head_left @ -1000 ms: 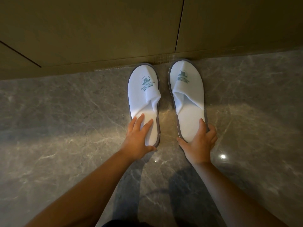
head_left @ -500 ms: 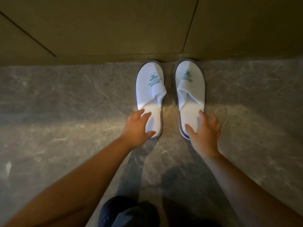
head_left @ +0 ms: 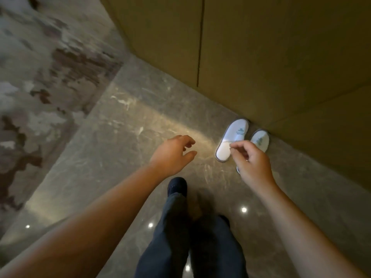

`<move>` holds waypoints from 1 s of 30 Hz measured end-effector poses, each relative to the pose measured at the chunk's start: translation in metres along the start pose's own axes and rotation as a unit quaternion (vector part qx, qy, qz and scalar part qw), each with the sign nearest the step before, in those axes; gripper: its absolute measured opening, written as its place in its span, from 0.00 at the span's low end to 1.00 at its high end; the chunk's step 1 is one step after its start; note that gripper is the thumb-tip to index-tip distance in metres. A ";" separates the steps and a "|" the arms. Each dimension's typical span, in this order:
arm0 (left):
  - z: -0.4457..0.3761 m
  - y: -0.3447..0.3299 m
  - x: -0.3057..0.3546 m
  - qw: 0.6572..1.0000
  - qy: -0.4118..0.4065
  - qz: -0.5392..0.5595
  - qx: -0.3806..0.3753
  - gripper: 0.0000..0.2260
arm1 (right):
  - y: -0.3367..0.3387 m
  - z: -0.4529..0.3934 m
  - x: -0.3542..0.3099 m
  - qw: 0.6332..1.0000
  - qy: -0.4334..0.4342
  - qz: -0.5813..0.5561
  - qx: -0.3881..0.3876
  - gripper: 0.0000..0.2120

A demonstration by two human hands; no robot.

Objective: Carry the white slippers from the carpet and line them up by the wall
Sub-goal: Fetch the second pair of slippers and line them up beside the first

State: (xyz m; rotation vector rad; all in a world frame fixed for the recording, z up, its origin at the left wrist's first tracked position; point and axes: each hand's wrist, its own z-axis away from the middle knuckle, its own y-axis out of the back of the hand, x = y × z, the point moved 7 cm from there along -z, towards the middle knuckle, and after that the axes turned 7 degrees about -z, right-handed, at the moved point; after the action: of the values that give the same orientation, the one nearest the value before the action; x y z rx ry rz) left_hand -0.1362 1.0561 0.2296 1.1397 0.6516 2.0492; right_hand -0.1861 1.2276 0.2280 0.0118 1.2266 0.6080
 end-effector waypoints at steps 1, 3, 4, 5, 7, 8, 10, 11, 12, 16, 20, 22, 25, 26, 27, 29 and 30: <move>0.021 0.028 0.000 1.000 0.015 0.016 0.015 0.16 | -0.009 0.007 -0.036 1.000 0.013 -0.001 -0.026 0.08; 0.062 0.082 -0.003 0.997 0.043 0.043 0.057 0.16 | -0.030 0.019 -0.101 0.997 0.037 -0.006 -0.072 0.11; 0.080 0.108 -0.008 0.994 0.055 0.053 0.081 0.16 | -0.043 0.025 -0.132 0.995 0.048 -0.008 -0.093 0.12; 0.097 0.131 -0.013 0.990 0.066 0.064 0.105 0.16 | -0.057 0.030 -0.161 0.992 0.058 -0.010 -0.112 0.13; 0.130 0.171 -0.028 0.981 0.091 0.088 0.146 0.16 | -0.087 0.040 -0.207 0.985 0.078 -0.015 -0.153 0.13; 0.147 0.187 -0.037 0.975 0.105 0.103 0.166 0.16 | -0.104 0.045 -0.228 0.982 0.089 -0.014 -0.168 0.13; 0.175 0.217 -0.059 0.961 0.127 0.132 0.209 0.16 | -0.134 0.052 -0.267 0.976 0.109 -0.014 -0.187 0.12; 0.189 0.230 -0.071 0.953 0.137 0.142 0.228 0.15 | -0.150 0.054 -0.284 0.973 0.115 -0.014 -0.200 0.12; 0.201 0.242 -0.084 0.946 0.149 0.154 0.244 0.15 | -0.164 0.055 -0.299 0.969 0.122 -0.014 -0.212 0.12; 0.226 0.297 -0.129 0.916 0.187 0.195 0.298 0.13 | -0.208 0.048 -0.350 0.961 0.147 -0.006 -0.233 0.12; 0.228 0.364 -0.166 0.882 0.190 0.224 0.368 0.12 | -0.240 0.027 -0.381 0.955 0.139 0.019 -0.262 0.10; 0.225 0.394 -0.189 0.866 0.192 0.240 0.395 0.12 | -0.259 0.008 -0.392 0.954 0.130 0.022 -0.270 0.10; 0.210 0.434 -0.231 0.847 0.210 0.251 0.419 0.11 | -0.301 -0.033 -0.414 0.949 0.131 0.039 -0.285 0.09; 0.204 0.447 -0.247 0.842 0.218 0.255 0.423 0.11 | -0.319 -0.049 -0.424 0.945 0.133 0.041 -0.296 0.09; 0.198 0.460 -0.263 0.837 0.229 0.258 0.425 0.11 | -0.339 -0.065 -0.436 0.940 0.136 0.045 -0.309 0.09; 0.193 0.485 -0.295 0.826 0.257 0.262 0.428 0.11 | -0.381 -0.094 -0.469 0.927 0.150 0.060 -0.340 0.09; 0.193 0.498 -0.312 0.820 0.270 0.265 0.430 0.11 | -0.403 -0.107 -0.489 0.919 0.161 0.067 -0.355 0.10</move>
State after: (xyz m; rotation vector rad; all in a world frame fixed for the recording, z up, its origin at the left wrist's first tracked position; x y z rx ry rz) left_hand -0.0146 0.5191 0.5107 1.2921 1.8659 2.6746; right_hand -0.2051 0.6395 0.4857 -0.6416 1.2621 1.1836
